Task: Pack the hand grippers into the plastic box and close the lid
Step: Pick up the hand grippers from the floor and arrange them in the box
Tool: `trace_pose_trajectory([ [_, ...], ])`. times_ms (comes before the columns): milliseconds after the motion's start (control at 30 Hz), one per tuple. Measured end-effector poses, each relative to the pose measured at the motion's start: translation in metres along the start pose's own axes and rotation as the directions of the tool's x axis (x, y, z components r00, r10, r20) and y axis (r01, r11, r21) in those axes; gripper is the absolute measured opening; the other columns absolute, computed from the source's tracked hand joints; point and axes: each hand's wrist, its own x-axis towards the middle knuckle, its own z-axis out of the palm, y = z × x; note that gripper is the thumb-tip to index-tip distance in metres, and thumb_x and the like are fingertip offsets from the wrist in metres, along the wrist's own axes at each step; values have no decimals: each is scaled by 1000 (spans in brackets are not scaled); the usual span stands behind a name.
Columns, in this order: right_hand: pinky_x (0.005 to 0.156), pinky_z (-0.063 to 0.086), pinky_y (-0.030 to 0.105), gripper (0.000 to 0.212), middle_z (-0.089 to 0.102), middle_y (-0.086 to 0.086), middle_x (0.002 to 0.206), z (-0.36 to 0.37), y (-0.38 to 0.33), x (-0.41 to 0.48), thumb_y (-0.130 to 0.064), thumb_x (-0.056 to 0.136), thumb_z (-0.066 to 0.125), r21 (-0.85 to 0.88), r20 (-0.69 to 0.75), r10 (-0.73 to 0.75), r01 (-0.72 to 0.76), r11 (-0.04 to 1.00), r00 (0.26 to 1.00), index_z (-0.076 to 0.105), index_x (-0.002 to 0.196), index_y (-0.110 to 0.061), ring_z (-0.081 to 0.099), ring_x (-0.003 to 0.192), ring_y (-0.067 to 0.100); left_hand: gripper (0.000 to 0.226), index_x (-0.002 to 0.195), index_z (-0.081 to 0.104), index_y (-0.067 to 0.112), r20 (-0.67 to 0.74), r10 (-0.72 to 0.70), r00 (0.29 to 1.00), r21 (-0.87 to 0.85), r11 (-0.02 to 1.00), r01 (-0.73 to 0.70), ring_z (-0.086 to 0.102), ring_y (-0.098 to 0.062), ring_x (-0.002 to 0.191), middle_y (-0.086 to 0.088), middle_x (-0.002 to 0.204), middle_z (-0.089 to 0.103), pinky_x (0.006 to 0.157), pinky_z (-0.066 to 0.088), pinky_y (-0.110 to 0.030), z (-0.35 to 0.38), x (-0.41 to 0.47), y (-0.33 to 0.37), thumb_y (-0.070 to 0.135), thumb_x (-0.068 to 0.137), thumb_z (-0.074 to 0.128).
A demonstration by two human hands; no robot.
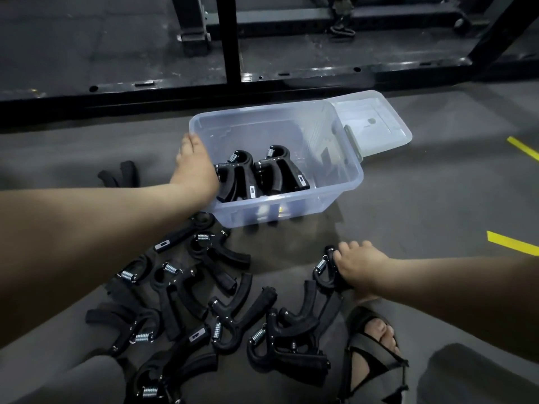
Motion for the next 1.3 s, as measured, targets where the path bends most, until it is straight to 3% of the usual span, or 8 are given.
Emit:
trace_pose_trajectory([
  [167,84,45,39,56,52,9,112,-47,17,-10,-57,75,54,398,30,-8,-4,917,1000,38,112,-18,56,105,30,81,154,-4,7,-9,4,1000,-19,1000,-4,10,-30,147,-6,162,-4,116,24,-43,1,1,-1,-12,87,39],
  [267,76,51,36,37,63,9,100,-93,32,-20,-40,80,56,900,233,-170,-146,411,958,44,104,-15,62,89,27,81,154,-4,6,-1,8,1000,-40,999,-8,9,-29,147,-7,162,-4,116,22,-42,0,1,-1,-12,87,37],
  [367,73,54,38,41,64,27,108,-137,59,-31,-25,79,49,949,149,-580,-280,-142,801,55,113,-3,65,87,34,81,154,-5,6,-4,11,1000,-47,999,-11,9,-29,147,-6,162,-5,116,21,-41,-1,0,-1,-12,88,38],
  [533,67,60,40,42,67,21,103,-192,85,-24,-8,76,43,799,-204,-598,-221,-559,775,66,111,-8,70,83,29,81,153,-7,6,27,33,999,-75,997,-31,5,-29,148,-8,162,-7,118,16,-40,-4,-1,-2,-9,89,39],
  [800,61,60,32,33,68,19,115,-226,72,17,-5,93,32,718,-189,-312,-86,-690,931,59,112,-2,70,98,26,82,154,-5,9,39,45,998,-138,990,-39,1,-26,149,-7,162,-7,118,12,-34,-7,-5,-4,-1,89,43],
  [933,71,58,36,33,70,17,111,-225,64,48,-7,92,36,757,-1,-125,-81,-648,992,60,112,1,70,96,26,84,154,-6,9,11,29,1000,-146,989,-27,2,-25,148,-4,163,-7,118,13,-34,-6,-6,-2,-11,84,35],
  [1067,61,57,34,26,71,13,91,-223,54,79,-10,92,42,842,183,97,-106,-528,978,66,95,-1,69,74,21,81,154,-6,9,-2,32,999,-157,987,-32,2,-24,148,-5,163,-6,118,11,-32,-6,-5,-3,-9,86,34],
  [1300,54,54,27,31,69,17,86,-229,27,114,-4,88,37,846,214,138,-113,-522,967,63,103,5,68,63,23,81,154,-5,9,-16,42,999,-193,980,-44,2,-24,148,-4,162,-4,118,12,-33,-5,-3,-5,-6,88,39],
])
